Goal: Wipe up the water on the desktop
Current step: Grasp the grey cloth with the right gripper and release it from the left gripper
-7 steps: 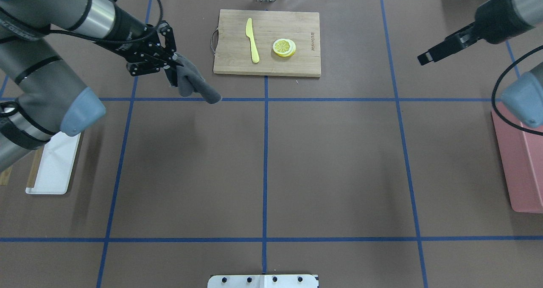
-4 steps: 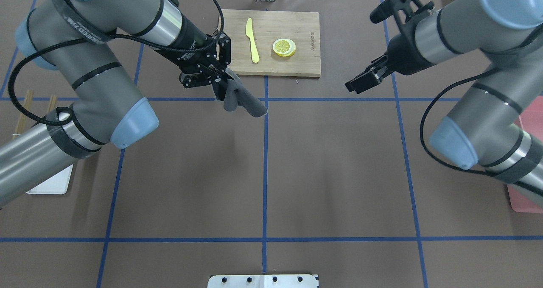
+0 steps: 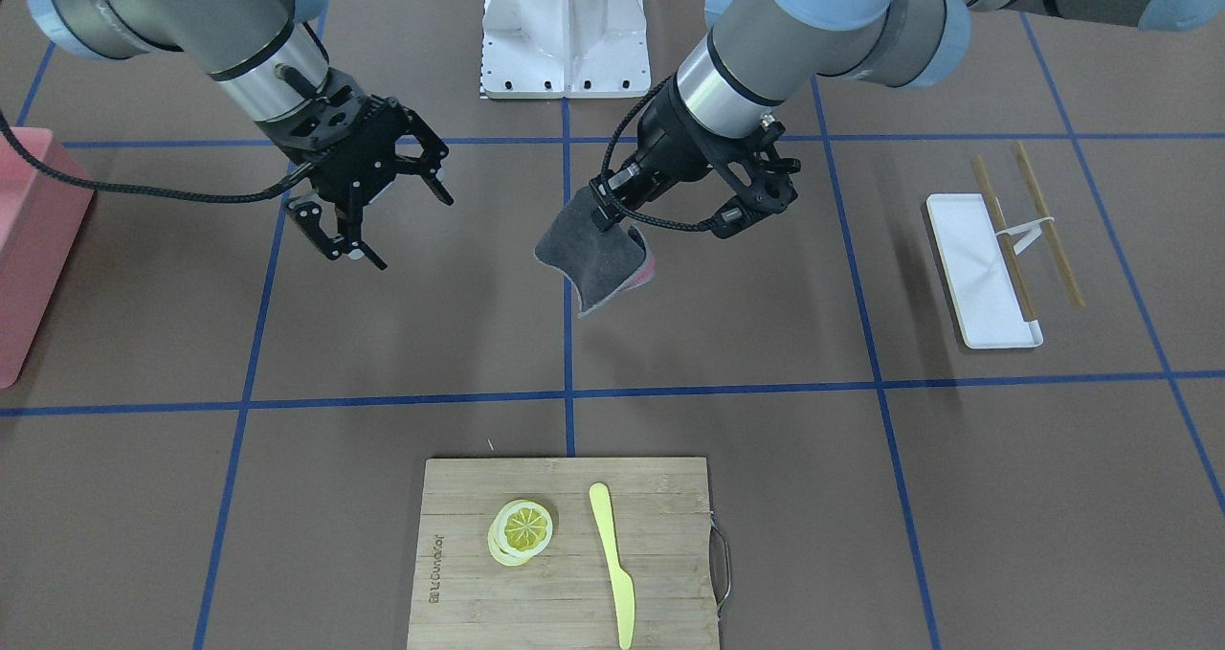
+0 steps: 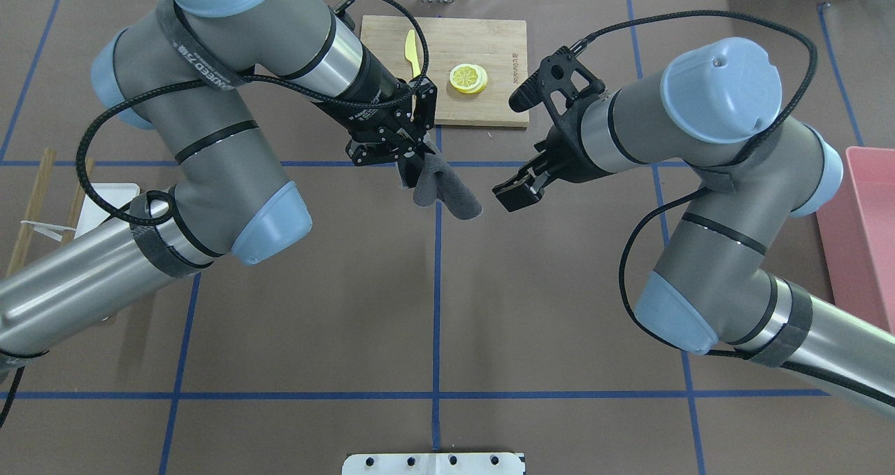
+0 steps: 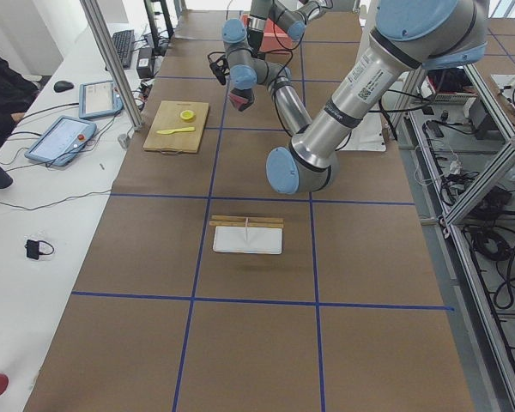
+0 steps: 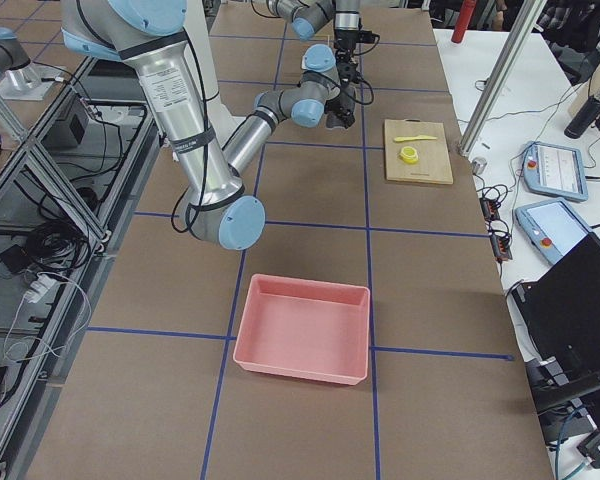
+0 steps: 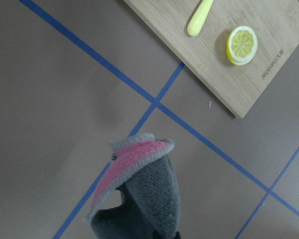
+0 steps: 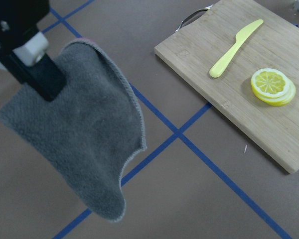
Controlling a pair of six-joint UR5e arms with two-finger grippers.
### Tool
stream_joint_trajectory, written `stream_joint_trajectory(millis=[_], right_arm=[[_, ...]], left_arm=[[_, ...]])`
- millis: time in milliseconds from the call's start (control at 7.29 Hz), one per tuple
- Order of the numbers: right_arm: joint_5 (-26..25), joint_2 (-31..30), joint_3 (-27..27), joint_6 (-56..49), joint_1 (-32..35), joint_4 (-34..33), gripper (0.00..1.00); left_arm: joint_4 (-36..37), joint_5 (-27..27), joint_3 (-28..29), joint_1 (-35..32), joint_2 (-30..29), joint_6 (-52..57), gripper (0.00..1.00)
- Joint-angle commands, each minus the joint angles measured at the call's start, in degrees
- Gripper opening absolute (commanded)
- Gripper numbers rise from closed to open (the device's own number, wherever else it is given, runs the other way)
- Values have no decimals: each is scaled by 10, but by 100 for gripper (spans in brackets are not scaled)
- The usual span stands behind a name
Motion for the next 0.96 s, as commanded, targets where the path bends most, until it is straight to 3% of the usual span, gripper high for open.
stream_joint_trajectory(millis=[0,411,549,686,823], right_arm=[[-48,1,-3,1,-40,21,100],[-48,-2,-2,1,-50,22,98],[-48,-1,-1,18,-50,22,83],[-48,0,-2,41,-54,22,59],[-48,0,-2,42,-55,26,43]], left_arm=[[0,0,30,13,-39,-11,0],[-1,-1,37,13,-42,-11,0],[-1,-1,39,13,-42,-10,0],[-1,-1,42,13,-42,-10,0],[-2,-1,45,13,-41,-10,0]])
